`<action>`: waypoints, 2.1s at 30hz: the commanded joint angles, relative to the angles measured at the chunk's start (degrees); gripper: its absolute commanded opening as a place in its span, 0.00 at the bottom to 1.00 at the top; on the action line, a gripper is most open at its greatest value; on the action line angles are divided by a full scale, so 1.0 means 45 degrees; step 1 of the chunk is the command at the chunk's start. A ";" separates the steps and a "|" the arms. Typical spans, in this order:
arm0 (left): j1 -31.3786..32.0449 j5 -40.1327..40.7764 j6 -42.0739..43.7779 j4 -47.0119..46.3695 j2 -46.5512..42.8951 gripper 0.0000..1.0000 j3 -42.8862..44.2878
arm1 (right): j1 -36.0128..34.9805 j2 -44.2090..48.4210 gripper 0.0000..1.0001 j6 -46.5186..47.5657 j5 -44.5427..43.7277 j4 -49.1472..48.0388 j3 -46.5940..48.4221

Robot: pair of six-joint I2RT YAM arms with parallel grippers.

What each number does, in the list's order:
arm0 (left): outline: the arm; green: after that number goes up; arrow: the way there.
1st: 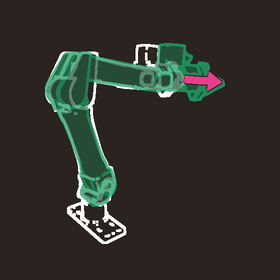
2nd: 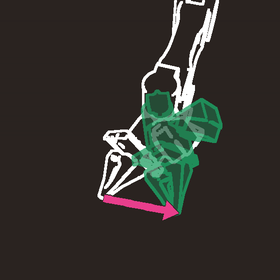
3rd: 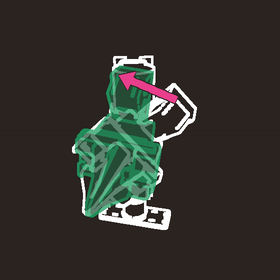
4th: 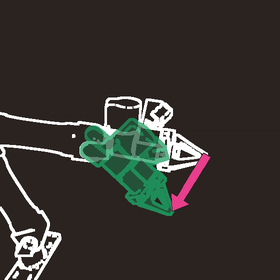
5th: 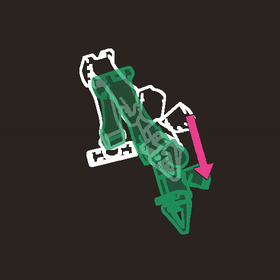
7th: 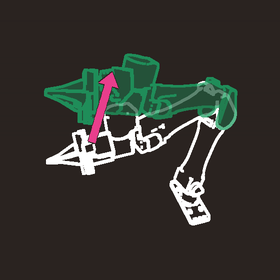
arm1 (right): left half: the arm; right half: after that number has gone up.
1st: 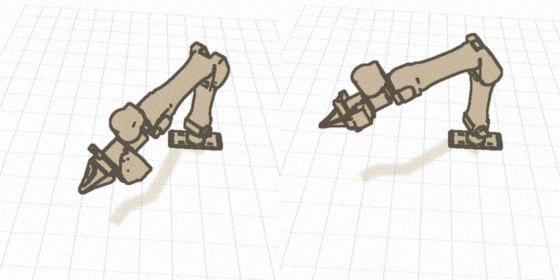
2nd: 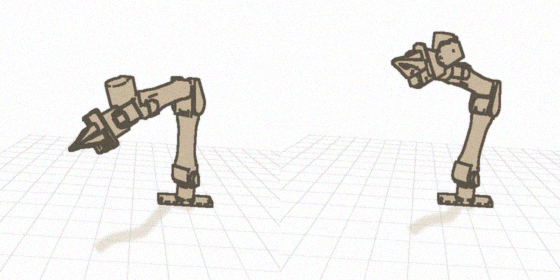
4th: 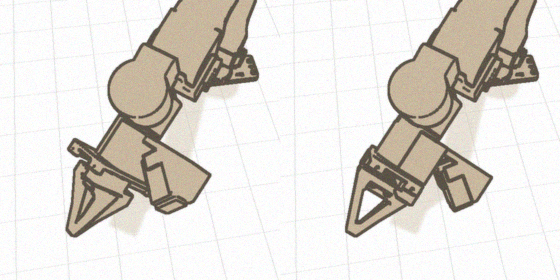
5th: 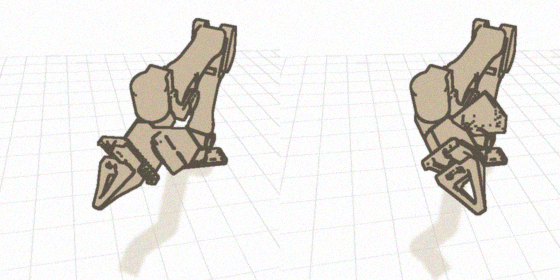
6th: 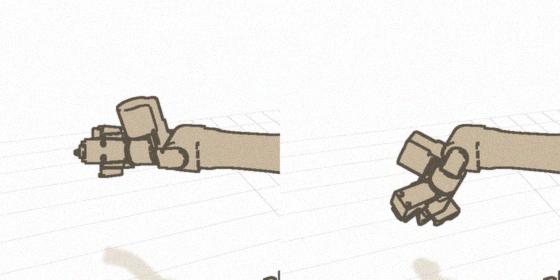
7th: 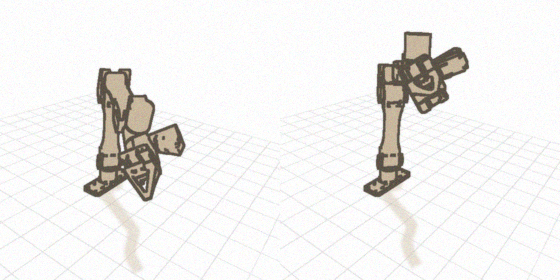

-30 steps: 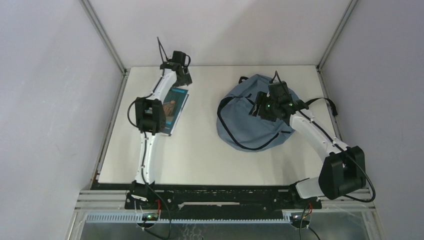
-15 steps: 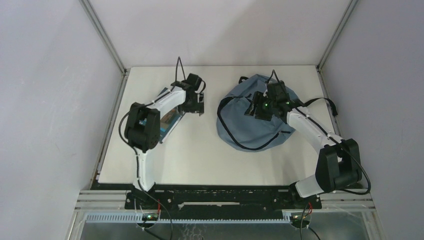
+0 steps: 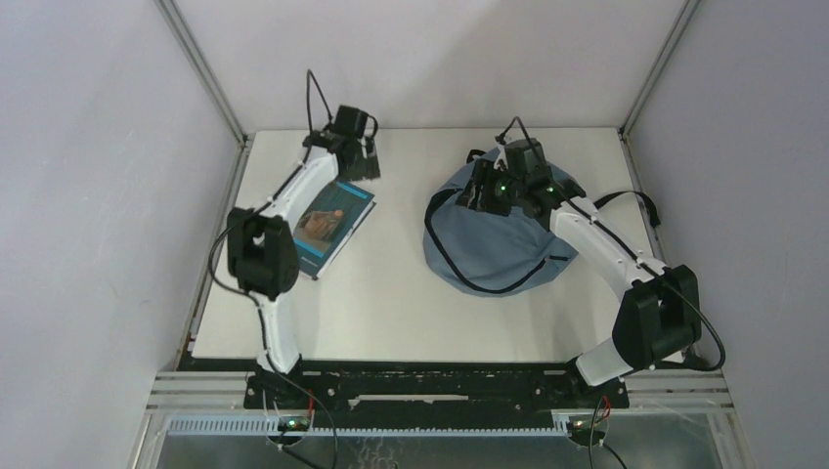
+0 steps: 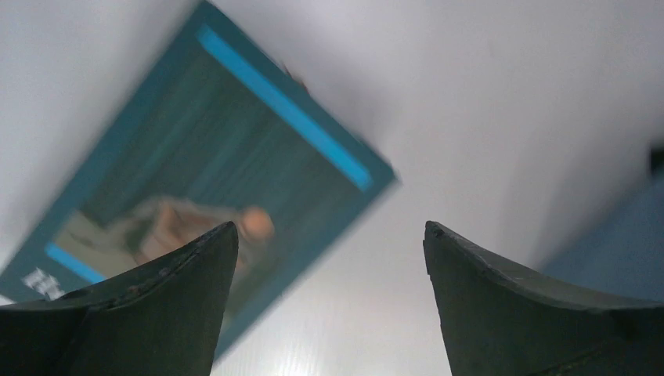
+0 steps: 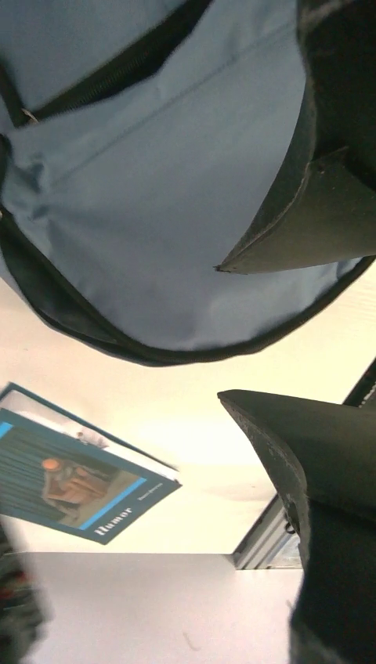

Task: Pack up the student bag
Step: Adjust the book at the center of the board, then pick up the book from the center of the board.

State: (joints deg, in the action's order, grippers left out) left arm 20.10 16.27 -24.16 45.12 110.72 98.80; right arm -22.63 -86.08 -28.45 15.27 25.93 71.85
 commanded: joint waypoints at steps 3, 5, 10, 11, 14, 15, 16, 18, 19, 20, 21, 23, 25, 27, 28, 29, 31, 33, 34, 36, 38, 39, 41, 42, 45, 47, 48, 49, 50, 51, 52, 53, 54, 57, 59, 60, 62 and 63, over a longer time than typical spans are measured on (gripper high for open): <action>-0.2273 0.1794 -0.0646 0.1599 0.3293 0.94 0.4859 | -0.0920 0.0304 0.64 0.0147 -0.0735 0.0483 0.0236; -0.2792 0.1731 -0.0764 0.1775 0.4092 0.95 0.6121 | -0.1017 0.0394 0.65 0.0083 -0.0806 0.0560 0.0078; -0.3952 -0.0474 -0.1007 0.1677 0.6219 0.92 0.8091 | -0.1274 0.0275 0.65 0.0165 -0.0404 0.0569 0.0038; -0.4050 -0.1029 -0.0972 0.1873 0.6659 0.91 0.8460 | -0.1364 0.0237 0.65 0.0200 -0.0419 0.0583 0.0030; -0.3981 -0.2622 -0.0333 0.1987 0.7084 0.89 0.8533 | -0.1543 0.0091 0.65 0.0165 -0.0555 0.0656 0.0031; -0.3895 -0.3023 -0.0058 0.1767 0.6967 0.89 0.8158 | -0.1573 0.0002 0.65 0.0132 -0.0550 0.0616 0.0029; -0.3760 -0.3430 0.0294 0.1525 0.6757 0.89 0.7723 | -0.1572 -0.0083 0.65 0.0099 -0.0491 0.0579 0.0028; -0.3498 -0.4859 0.1190 0.1283 0.6318 0.89 0.6903 | -0.1572 -0.0242 0.65 0.0041 -0.0272 0.0410 0.0028; -0.3376 -0.5078 0.1507 0.1377 0.6085 0.89 0.6556 | -0.1572 -0.0304 0.65 0.0006 -0.0049 0.0248 0.0028; -0.3243 -0.5215 0.1791 0.1383 0.5805 0.89 0.6048 | -0.1557 -0.0389 0.65 0.0011 0.0258 0.0134 0.0048; -0.3117 -0.5310 0.1995 0.1316 0.5440 0.89 0.5472 | -0.1553 -0.0527 0.65 0.0174 0.0694 0.0159 0.0182; -0.2901 -0.5535 0.2243 0.0946 0.4677 0.89 0.4095 | -0.1603 -0.0950 0.66 0.0462 0.0979 0.0707 0.0997; -0.2706 -0.6000 0.2384 0.0724 0.4018 0.88 0.2911 | -0.1728 -0.1290 0.66 0.0616 0.0977 0.1027 0.1609; -0.2453 -0.6183 0.2369 0.0534 0.3268 0.86 0.1933 | -0.1977 -0.1334 0.67 0.0339 0.0969 0.0619 0.1742; -0.2379 -0.6186 0.2336 0.0387 0.2948 0.86 0.1520 | -0.2209 -0.1365 0.67 0.0168 0.1030 0.0284 0.1744; -0.2316 -0.6012 0.2283 0.0329 0.2585 0.86 0.1227 | -0.2609 -0.1408 0.67 0.0037 0.0996 -0.0019 0.1771; -0.2298 -0.5658 0.2091 0.0281 0.1772 0.87 0.0936 | -0.3316 -0.1577 0.67 -0.0099 0.0663 -0.0656 0.1879; -0.2298 -0.5336 0.1961 0.0214 0.0824 0.87 0.0648 | -0.3934 -0.1889 0.68 -0.0134 0.0326 -0.1349 0.1992; -0.2310 -0.5223 0.1904 0.0208 0.0294 0.87 0.0515 | -0.4167 -0.2145 0.68 -0.0137 0.0202 -0.1657 0.2080; -0.2373 -0.5043 0.1785 0.0124 -0.0760 0.88 0.0075 | -0.4366 -0.2945 0.67 -0.0277 0.0275 -0.1820 0.2536; -0.2633 -0.4765 0.1551 0.0019 -0.1874 0.90 -0.0701 | -0.4446 -0.3913 0.67 -0.0482 0.0750 -0.1822 0.3312; -0.2921 -0.4656 0.1206 -0.0139 -0.2514 0.92 -0.1228 | -0.4490 -0.4378 0.67 -0.0501 0.0814 -0.1794 0.3640; -0.3731 -0.4929 0.0500 -0.0769 -0.3759 0.94 -0.2633 | -0.4559 -0.5476 0.67 -0.0485 0.0775 -0.1659 0.4327; -0.4228 -0.5016 0.0171 -0.1109 -0.4427 0.95 -0.3530 | -0.4560 -0.5941 0.67 -0.0462 0.0593 -0.1434 0.4743; -0.5655 -0.5235 -0.0331 -0.1948 -0.6279 0.97 -0.6038 | -0.4543 -0.7164 0.67 -0.0588 -0.0126 -0.1073 0.5701; -0.6443 -0.5350 -0.0574 -0.2200 -0.7045 0.97 -0.7315 | -0.4503 -0.7892 0.67 -0.0799 -0.0220 -0.1074 0.6162; -0.6720 -0.5378 -0.0701 -0.2311 -0.7343 0.97 -0.7880 | -0.4485 -0.8227 0.67 -0.0884 -0.0328 -0.0941 0.6437; -0.6970 -0.5392 -0.0838 -0.2427 -0.7607 0.97 -0.8395 | -0.4507 -0.8501 0.67 -0.0907 -0.0375 -0.0878 0.6645; -0.7216 -0.5386 -0.0980 -0.2561 -0.7865 0.98 -0.8901 | -0.4517 -0.8765 0.68 -0.0908 -0.0445 -0.0787 0.6874; -0.7454 -0.5358 -0.1071 -0.2776 -0.8075 0.98 -0.9368 | -0.4535 -0.8979 0.68 -0.0866 -0.0492 -0.0698 0.7046; -0.7733 -0.5179 -0.1124 -0.2839 -0.8265 0.98 -0.9819 | -0.4540 -0.9142 0.68 -0.0803 -0.0528 -0.0613 0.7185; -0.8051 -0.4991 -0.1187 -0.2772 -0.8411 0.98 -1.0163 | -0.4558 -0.9314 0.68 -0.0748 -0.0571 -0.0532 0.7290; -0.8381 -0.5016 -0.1200 -0.2770 -0.8556 0.98 -1.0572 | -0.4562 -0.9460 0.68 -0.0684 -0.0474 -0.0487 0.7355; -0.9124 -0.5467 -0.1328 -0.3062 -0.8935 0.99 -1.1404 | -0.4541 -0.9929 0.68 -0.0793 0.0429 -0.0558 0.7470; -0.9385 -0.5735 -0.1400 -0.3258 -0.9001 0.99 -1.1924 | -0.4503 -1.0149 0.66 -0.1043 0.1285 -0.0813 0.7421; -0.9461 -0.5729 -0.1431 -0.3334 -0.8998 0.99 -1.2158 | -0.4487 -1.0165 0.66 -0.1179 0.1538 -0.1006 0.7274; -0.9494 -0.5894 -0.1516 -0.3619 -0.8919 0.99 -1.2614 | -0.4420 -1.0106 0.64 -0.1442 0.2005 -0.1578 0.6967; -0.9514 -0.6210 -0.1597 -0.3810 -0.8810 0.99 -1.2825 | -0.4374 -1.0069 0.63 -0.1553 0.2175 -0.1807 0.6811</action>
State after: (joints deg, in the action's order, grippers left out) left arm -22.33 -7.81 -29.61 32.77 71.90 44.51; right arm -42.98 -131.74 -32.58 19.14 23.05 103.00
